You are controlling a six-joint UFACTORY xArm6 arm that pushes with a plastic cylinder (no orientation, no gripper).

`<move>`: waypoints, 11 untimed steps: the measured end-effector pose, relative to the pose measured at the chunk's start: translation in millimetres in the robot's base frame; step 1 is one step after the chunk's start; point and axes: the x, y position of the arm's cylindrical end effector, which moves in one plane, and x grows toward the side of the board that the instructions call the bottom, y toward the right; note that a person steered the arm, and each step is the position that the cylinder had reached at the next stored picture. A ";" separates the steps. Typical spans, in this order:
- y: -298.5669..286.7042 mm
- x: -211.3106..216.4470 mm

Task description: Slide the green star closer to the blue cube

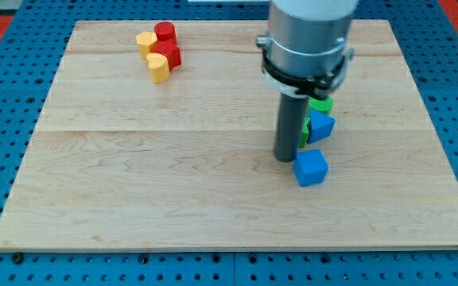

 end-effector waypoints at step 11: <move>-149.9 -50.0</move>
